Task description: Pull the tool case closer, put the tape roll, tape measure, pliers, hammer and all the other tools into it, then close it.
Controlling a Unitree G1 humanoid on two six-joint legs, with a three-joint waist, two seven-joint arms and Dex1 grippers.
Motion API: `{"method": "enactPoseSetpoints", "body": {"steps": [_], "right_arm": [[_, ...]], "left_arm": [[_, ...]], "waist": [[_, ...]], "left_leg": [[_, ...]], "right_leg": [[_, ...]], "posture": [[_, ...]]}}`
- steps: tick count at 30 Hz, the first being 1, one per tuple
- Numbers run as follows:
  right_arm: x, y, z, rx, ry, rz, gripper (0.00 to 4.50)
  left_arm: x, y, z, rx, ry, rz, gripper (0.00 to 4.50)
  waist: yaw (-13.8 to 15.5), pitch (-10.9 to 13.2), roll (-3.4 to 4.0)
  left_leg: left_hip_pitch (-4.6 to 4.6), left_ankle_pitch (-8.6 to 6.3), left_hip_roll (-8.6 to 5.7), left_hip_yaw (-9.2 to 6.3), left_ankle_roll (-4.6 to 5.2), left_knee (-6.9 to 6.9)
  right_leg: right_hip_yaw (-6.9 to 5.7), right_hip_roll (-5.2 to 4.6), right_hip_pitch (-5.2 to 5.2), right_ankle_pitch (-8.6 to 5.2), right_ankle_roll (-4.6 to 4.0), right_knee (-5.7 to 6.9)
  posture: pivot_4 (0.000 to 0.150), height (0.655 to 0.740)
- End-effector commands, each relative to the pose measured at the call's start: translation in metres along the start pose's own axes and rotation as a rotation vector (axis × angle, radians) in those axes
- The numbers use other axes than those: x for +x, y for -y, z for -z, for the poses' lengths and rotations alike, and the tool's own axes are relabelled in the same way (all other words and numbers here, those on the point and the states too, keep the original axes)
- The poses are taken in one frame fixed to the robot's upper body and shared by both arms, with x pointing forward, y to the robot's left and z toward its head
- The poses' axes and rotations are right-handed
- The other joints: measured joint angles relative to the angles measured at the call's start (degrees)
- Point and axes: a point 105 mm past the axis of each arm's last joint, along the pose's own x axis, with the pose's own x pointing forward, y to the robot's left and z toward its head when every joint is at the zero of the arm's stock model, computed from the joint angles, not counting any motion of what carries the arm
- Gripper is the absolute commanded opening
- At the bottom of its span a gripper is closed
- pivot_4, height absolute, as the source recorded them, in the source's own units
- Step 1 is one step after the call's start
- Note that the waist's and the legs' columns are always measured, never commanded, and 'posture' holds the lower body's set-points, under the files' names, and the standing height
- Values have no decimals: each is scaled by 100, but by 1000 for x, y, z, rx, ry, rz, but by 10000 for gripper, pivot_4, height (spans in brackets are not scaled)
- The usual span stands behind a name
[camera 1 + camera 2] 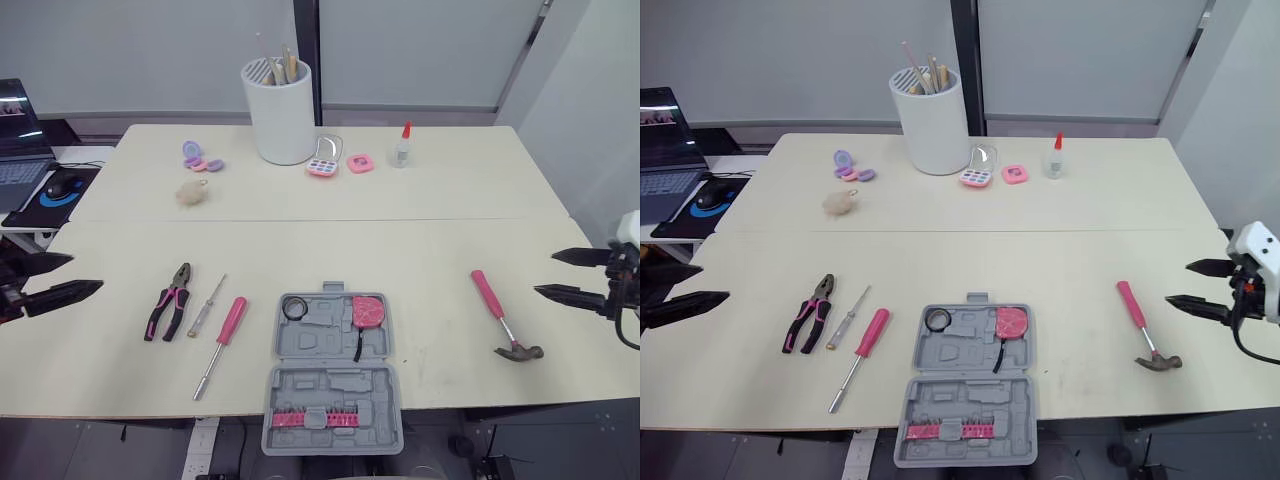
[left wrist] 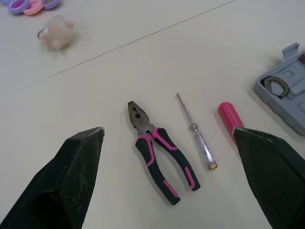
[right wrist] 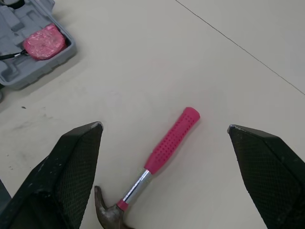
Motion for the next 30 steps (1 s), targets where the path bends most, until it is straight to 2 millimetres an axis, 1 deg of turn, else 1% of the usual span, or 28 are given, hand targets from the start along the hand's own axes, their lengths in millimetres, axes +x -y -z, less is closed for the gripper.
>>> {"method": "enactPoseSetpoints", "body": {"steps": [1,5,9,12,15,18,20,21,22,24,25,26,28,30], "right_arm": [[-12,10,-11,-51,16,42,44671],[-5,11,-10,-69,8,47,44671],[3,9,-16,-89,19,48,44671],[6,13,-21,-117,27,59,44671],[18,15,-38,-159,92,67,44671],[45,0,-63,-239,187,-22,44671],[55,-7,-74,-265,225,-57,44671],[65,-16,-85,-277,270,-102,44671],[77,-29,-99,-307,320,-159,44671],[93,-54,-123,-354,410,-255,44671],[98,-66,-133,-379,452,-298,44671],[100,-74,-139,-393,478,-323,44671],[104,-101,-165,-437,591,-407,44671],[105,-117,-179,-464,649,-454,44671]], "left_arm": [[-8,-7,-8,45,2,-27,45000],[-3,-5,-5,54,-3,-7,45000],[5,0,-3,60,4,9,45000],[3,-1,1,60,6,-10,45000],[3,-2,1,63,28,-49,45000],[3,2,9,57,28,-106,45000],[2,5,13,52,34,-135,45000],[0,12,16,28,50,-143,45000],[-2,22,23,3,56,-142,45000],[-8,38,34,-38,57,-158,45000],[-12,45,39,-60,60,-172,45000],[-14,50,42,-75,62,-184,45000],[-19,68,57,-113,41,-203,45000],[-23,79,65,-135,25,-215,45000]], "waist": [[0,0,0],[0,0,0],[-3,0,0],[-8,0,0],[-35,1,1],[-98,0,1],[-122,1,1],[-128,1,1],[-148,1,2],[-214,1,2],[-230,1,2],[-230,2,0],[-213,1,-1],[-168,1,-1]], "left_leg": [[-3,0,1,1,0,0],[-8,0,0,12,0,0],[-8,0,1,13,0,0],[-9,0,1,12,0,0],[-7,0,3,14,0,0],[-7,0,5,10,0,0],[-8,0,5,6,0,0],[-13,0,3,-2,-1,0],[-16,0,4,-4,-1,0],[-15,-1,4,4,-1,0],[-15,-1,5,5,-2,1],[-16,-1,4,-2,-2,1],[-17,-1,4,-14,-2,2],[-15,-1,2,-15,-3,3]], "right_leg": [[1,0,-4,0,0,0],[4,0,-10,0,0,4],[6,0,-12,1,0,6],[7,-1,-12,1,0,8],[9,-1,-15,1,0,9],[13,-1,-15,1,-1,12],[19,-1,-15,2,-1,16],[19,-1,-15,2,-1,19],[18,-1,-18,2,-1,20],[24,-6,-21,2,-2,21],[24,-9,-21,2,-2,23],[20,-9,-20,1,-2,25],[10,-8,-18,1,-3,28],[11,-11,-16,1,-3,29]], "posture": [[1500,7400],[1500,7400],[1500,7400],[1500,7400],[1500,7400],[1500,7400],[1500,7400],[1500,7400],[1500,7400],[1500,7400],[1500,7400],[1500,7400],[1500,7400],[1500,7400]]}}
